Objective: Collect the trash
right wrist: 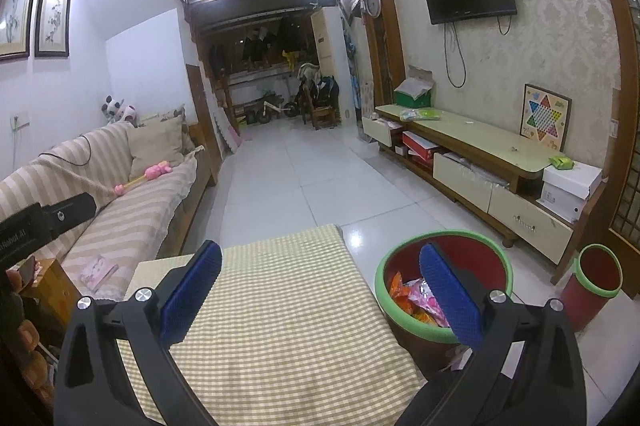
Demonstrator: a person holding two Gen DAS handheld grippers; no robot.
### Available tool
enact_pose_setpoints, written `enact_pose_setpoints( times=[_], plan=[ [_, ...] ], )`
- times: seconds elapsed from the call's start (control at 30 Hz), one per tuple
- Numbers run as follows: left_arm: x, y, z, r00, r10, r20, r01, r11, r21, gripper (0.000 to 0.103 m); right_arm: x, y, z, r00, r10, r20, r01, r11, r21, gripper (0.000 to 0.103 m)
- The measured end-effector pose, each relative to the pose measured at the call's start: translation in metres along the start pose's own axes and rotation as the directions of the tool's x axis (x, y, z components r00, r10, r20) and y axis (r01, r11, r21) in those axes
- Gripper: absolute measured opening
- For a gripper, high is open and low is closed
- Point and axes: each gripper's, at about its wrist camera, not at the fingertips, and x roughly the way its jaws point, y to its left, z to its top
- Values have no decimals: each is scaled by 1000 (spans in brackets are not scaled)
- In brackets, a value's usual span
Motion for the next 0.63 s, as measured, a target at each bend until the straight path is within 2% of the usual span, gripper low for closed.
enact_pose_setpoints(
  times=[0.27, 0.43, 0.53, 0.63],
  plan=[
    [8, 4, -4, 1000, -2, -18, 2, 1000, -8, 98, 16, -3, -9, 998, 2, -57, -3, 1000, -17, 96],
    [19, 4, -9, 999, 8, -37, -9, 1000, -10, 98, 48, -1, -25, 989, 18, -150, -27, 998, -56, 96],
    [29, 11, -13, 997, 11, -72, -15, 999, -51, 98, 92, 5, -43, 969, 31, -245, -58, 993, -106, 96],
    [40, 21, -21, 994, 28, -104, -36, 996, -77, 98, 148, 9, -65, 932, 43, -359, -104, 983, -152, 96]
  ],
)
